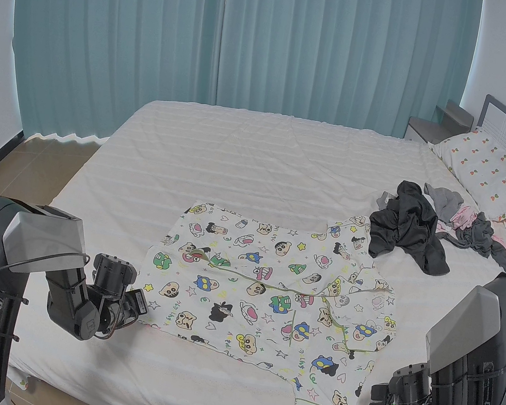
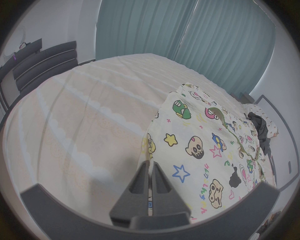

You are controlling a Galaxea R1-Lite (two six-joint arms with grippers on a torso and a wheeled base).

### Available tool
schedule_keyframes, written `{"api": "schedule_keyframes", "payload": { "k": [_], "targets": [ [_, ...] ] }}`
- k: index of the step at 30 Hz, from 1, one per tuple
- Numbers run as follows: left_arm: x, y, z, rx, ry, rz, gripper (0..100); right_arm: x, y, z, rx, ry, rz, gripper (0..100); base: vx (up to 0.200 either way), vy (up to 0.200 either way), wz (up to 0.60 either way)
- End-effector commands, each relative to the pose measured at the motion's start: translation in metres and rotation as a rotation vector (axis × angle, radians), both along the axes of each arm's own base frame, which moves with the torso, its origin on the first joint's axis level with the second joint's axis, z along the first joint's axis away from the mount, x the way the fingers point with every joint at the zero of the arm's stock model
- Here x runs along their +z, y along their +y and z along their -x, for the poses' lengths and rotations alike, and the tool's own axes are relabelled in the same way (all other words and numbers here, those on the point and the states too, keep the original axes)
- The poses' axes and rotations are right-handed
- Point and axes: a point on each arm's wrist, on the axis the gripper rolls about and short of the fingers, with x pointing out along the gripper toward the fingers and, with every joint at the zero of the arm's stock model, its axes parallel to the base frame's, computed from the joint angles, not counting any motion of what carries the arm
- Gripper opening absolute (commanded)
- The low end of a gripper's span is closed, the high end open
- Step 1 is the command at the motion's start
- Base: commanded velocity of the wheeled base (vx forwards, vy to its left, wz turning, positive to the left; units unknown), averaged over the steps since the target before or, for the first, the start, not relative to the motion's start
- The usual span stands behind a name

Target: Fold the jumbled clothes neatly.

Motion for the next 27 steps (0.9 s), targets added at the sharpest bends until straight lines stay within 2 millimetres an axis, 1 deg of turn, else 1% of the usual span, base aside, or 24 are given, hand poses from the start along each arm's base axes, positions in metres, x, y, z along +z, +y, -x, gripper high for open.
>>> {"api": "schedule_keyframes", "payload": {
  "k": [1,6,10,14,17,27],
  "targets": [
    [0.0,-0.001,0.001,0.014,-0.001,-0.017,0,0.002,-0.001,0.003,0.001,0.002,0.0,0,0.0,0.0,0.0],
    [0.001,0.001,0.007,0.014,0.017,-0.022,0,0.003,-0.001,0.003,0.002,-0.004,0.006,0,0.0,0.0,0.0],
    [0.003,0.002,0.015,0.011,0.034,-0.027,0,0.009,-0.002,0.0,-0.014,-0.03,-0.007,0,0.0,0.0,0.0],
    [0.004,0.004,0.02,0.008,0.048,-0.036,0,0.01,-0.002,0.0,-0.012,-0.036,-0.006,0,0.0,0.0,0.0],
    [0.007,0.005,0.026,0.002,0.056,-0.041,0,0.014,-0.002,0.0,-0.012,-0.042,-0.008,0,0.0,0.0,0.0],
    [0.016,0.01,0.051,-0.011,0.1,-0.062,0,0.023,-0.009,0.011,-0.025,0.063,0.033,0,0.0,0.0,0.0]
  ]
}}
